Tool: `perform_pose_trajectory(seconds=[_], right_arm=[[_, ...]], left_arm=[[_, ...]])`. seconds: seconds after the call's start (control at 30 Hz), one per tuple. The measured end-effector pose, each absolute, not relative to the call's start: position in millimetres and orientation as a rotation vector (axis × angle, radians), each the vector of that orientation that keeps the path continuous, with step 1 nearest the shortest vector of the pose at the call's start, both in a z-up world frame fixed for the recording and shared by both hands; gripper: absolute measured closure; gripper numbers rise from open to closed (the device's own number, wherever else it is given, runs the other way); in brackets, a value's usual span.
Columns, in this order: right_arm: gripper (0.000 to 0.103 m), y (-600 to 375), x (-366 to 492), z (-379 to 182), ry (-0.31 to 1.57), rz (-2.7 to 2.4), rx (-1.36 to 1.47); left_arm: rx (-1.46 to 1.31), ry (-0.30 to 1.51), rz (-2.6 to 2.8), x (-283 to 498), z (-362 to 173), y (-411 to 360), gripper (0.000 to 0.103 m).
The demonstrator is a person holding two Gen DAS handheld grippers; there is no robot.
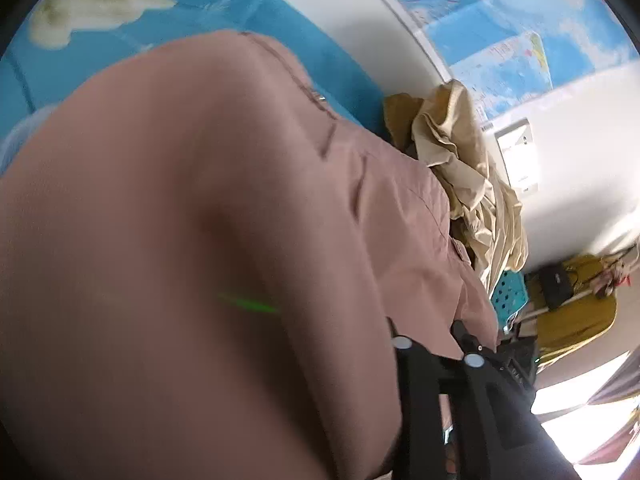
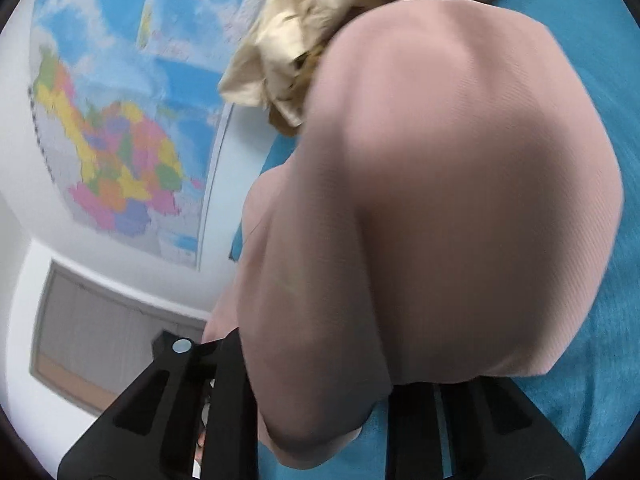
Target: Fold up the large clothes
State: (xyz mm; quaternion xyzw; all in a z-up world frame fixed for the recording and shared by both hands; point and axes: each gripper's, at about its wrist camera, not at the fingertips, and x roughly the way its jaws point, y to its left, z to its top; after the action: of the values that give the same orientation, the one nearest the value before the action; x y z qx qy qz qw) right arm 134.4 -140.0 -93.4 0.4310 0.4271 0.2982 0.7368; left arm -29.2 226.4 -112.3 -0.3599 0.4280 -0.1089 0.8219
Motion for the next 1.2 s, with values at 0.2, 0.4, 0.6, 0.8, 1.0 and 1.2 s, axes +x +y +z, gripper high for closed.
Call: perform_pose_trajectory(seconds=[0.2, 0.4, 0.6, 0.8, 1.0, 1.2], right_arm=[[0.089, -122.9, 140.4, -48.6, 0.893, 0.747, 0.837], [0.090, -76.6, 157.6, 24.9, 0.798, 0.888, 0.690], [0.090, -6.3, 207.0, 80.0, 0.734, 0.998, 0.607], [0.090, 82.1, 257.8, 114.3, 0.706, 1.101, 0.561], [0.091, 188.3, 280.6, 125.5, 0.634, 1.259, 0.507], [0.091, 275.0, 283.1, 55.3, 0.768, 1.315, 0.452]], left_arm=[[-0.737, 0.880, -0.297, -20.9, -80.0, 238.1, 0.088], [-0.645, 0.775, -0.316, -13.4, -15.2, 269.6, 0.088], [-0.589, 0.714, -0.241, 6.2, 39.9, 324.0, 0.088], [-0.536, 0.608, -0.069, 23.8, 86.1, 397.3, 0.088], [-0.456, 0.464, 0.097, 27.3, 119.5, 482.4, 0.088], [-0.420, 0.503, 0.251, 31.7, 53.2, 564.2, 0.087]])
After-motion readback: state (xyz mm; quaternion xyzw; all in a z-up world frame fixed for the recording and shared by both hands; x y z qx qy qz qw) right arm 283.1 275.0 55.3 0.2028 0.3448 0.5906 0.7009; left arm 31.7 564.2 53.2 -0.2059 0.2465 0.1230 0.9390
